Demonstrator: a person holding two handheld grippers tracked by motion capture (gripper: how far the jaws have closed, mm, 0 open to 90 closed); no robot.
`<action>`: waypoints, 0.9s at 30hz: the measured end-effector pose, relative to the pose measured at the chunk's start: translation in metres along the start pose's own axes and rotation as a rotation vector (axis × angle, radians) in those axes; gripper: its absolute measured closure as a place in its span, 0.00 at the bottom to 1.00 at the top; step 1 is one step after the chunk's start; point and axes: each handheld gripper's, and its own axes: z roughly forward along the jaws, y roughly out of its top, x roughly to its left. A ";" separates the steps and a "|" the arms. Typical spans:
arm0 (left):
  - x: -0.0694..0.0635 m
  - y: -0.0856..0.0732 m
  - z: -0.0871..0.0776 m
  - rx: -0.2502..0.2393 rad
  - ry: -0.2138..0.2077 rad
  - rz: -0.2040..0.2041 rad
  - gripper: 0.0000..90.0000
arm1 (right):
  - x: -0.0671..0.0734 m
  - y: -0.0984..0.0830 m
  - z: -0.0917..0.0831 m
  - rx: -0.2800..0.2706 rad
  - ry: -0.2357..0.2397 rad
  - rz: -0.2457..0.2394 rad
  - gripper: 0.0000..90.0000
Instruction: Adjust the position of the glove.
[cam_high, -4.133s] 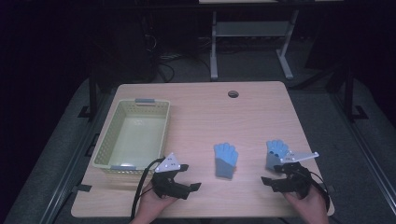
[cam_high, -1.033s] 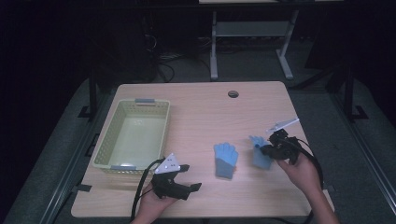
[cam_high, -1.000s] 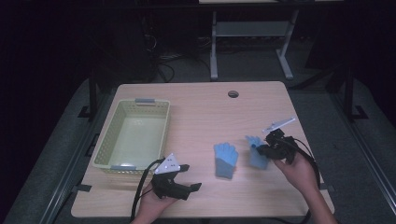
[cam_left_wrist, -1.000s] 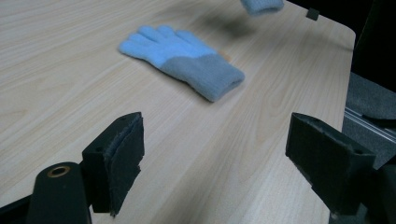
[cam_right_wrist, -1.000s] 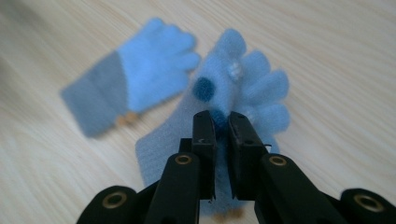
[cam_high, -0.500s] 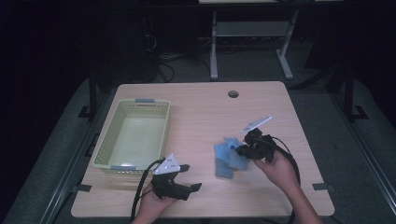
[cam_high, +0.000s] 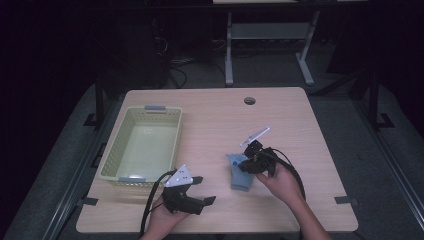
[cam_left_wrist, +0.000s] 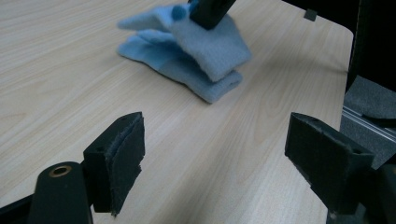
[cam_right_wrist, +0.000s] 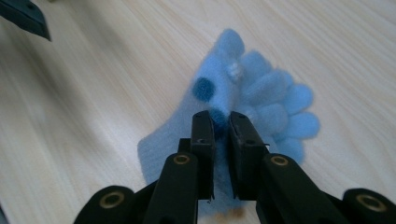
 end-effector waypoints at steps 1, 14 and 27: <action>0.000 0.000 -0.001 0.001 0.003 0.001 0.22 | 0.000 0.000 0.002 0.004 -0.002 -0.002 0.90; 0.002 0.000 -0.001 -0.001 0.002 -0.016 0.22 | 0.002 0.001 0.014 0.026 -0.031 0.011 0.84; 0.005 -0.002 0.003 0.019 -0.007 -0.065 0.28 | -0.005 -0.012 0.030 0.038 -0.011 0.068 0.73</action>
